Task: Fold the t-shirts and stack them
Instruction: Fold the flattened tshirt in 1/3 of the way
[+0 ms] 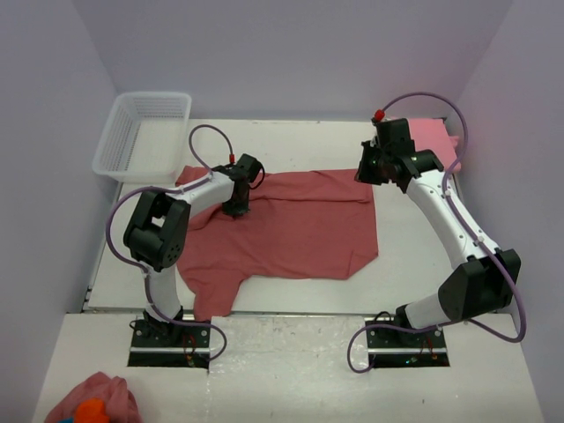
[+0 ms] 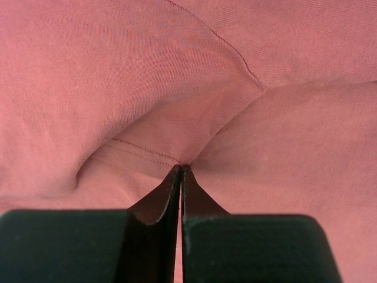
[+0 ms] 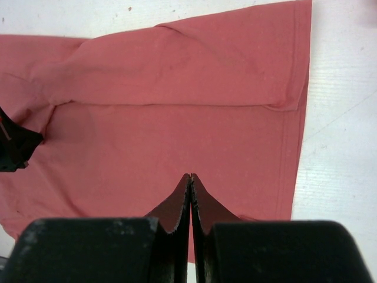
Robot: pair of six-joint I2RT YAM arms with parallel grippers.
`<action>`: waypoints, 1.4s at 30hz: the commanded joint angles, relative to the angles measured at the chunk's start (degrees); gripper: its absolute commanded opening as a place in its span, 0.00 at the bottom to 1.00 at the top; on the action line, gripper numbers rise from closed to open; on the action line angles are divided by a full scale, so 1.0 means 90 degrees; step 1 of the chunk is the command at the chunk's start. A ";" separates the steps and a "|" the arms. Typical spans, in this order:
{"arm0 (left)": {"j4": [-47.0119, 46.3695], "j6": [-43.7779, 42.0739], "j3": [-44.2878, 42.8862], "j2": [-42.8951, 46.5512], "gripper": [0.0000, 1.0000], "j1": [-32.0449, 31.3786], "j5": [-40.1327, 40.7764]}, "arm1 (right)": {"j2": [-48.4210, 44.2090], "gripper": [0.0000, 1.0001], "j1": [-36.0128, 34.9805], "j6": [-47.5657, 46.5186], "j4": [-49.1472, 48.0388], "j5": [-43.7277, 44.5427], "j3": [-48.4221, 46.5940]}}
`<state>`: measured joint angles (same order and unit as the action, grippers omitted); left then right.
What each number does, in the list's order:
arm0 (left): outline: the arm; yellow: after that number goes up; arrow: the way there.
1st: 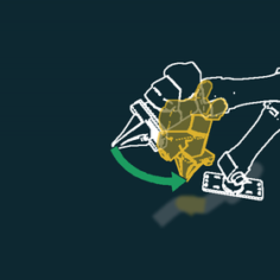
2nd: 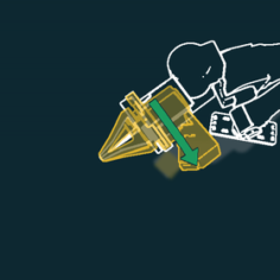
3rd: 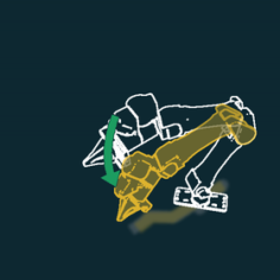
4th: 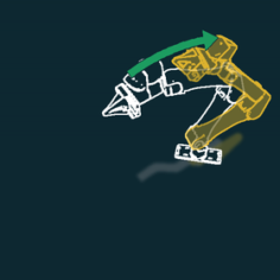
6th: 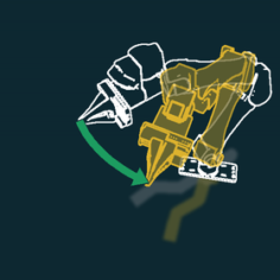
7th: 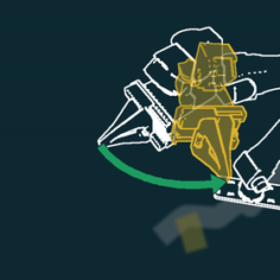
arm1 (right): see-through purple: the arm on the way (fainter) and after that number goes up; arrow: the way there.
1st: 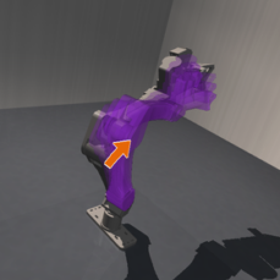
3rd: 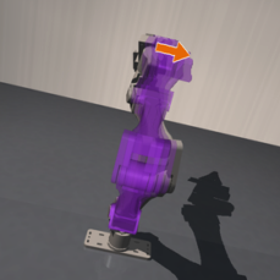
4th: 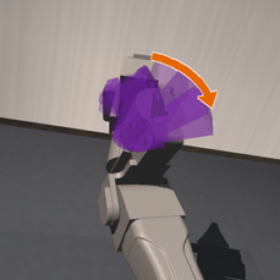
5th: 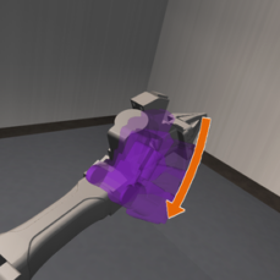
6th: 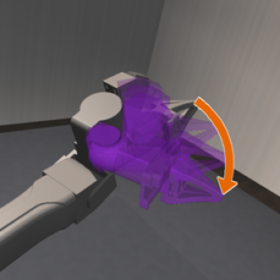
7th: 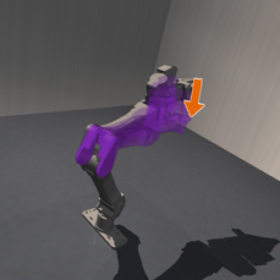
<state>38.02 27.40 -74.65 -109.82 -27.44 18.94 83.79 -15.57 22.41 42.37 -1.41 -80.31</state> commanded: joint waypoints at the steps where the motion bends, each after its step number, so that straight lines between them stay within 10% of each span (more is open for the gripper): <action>1: 0.0091 -0.0036 -0.0152 0.0219 0.00 -0.0027 0.0093 | -0.0257 0.00 0.0041 -0.0039 -0.0186 -0.0175 0.0017; 30: 0.0541 0.0149 -0.0563 0.0366 0.00 -0.0886 -0.0405 | -0.0120 0.00 0.0031 0.0107 -0.0352 -0.0459 0.0174; 42: 0.1068 0.0578 -0.0680 0.0522 0.41 -0.0916 0.0756 | 0.0065 0.00 0.0031 -0.0020 -0.0420 -0.0537 0.0310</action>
<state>44.86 30.04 -78.06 -106.72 -35.64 20.18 84.05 -15.57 22.87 40.60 -5.43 -78.15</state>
